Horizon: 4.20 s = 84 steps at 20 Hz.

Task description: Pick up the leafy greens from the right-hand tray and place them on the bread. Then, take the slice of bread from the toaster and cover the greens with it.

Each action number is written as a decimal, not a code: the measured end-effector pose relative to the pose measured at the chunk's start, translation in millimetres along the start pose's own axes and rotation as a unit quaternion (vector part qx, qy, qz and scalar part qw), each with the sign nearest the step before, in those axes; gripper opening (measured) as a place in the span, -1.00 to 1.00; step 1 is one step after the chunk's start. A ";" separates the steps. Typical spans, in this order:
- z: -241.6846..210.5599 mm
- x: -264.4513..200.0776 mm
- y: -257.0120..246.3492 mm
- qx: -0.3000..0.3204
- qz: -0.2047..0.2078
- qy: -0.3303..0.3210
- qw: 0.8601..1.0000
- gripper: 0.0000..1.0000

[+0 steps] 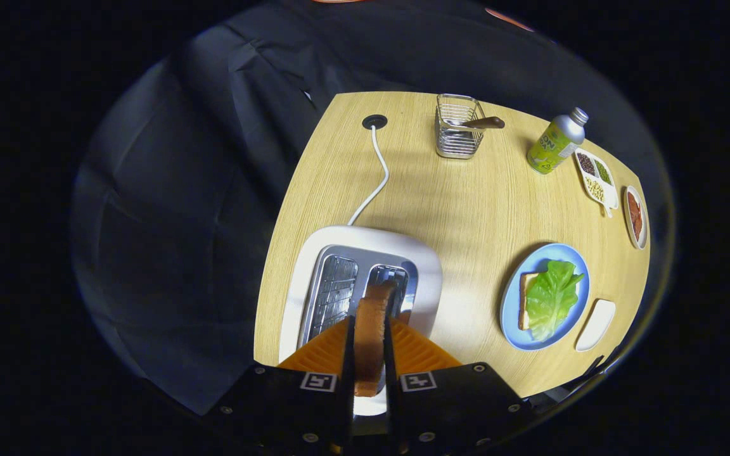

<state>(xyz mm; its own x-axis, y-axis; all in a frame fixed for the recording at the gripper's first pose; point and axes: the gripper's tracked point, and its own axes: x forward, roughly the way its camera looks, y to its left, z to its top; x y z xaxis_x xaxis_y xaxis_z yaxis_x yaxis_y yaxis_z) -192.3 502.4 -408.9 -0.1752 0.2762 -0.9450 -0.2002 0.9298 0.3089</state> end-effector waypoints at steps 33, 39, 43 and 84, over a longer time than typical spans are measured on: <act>-7.5 -89.3 -174.9 0.120 0.182 -0.060 0.974 -0.67; -12.7 -64.5 -208.7 0.125 0.203 -0.062 0.969 -0.67; -17.0 -45.7 -222.8 0.123 0.221 -0.062 0.965 -0.67; 57.9 -229.2 -292.0 -0.001 0.132 -0.411 0.902 0.59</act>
<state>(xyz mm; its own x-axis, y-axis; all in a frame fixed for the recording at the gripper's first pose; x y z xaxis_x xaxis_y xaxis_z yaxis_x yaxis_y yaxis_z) -37.9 181.7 -288.7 0.5569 0.5752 -0.5992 -0.2571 0.8054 0.5341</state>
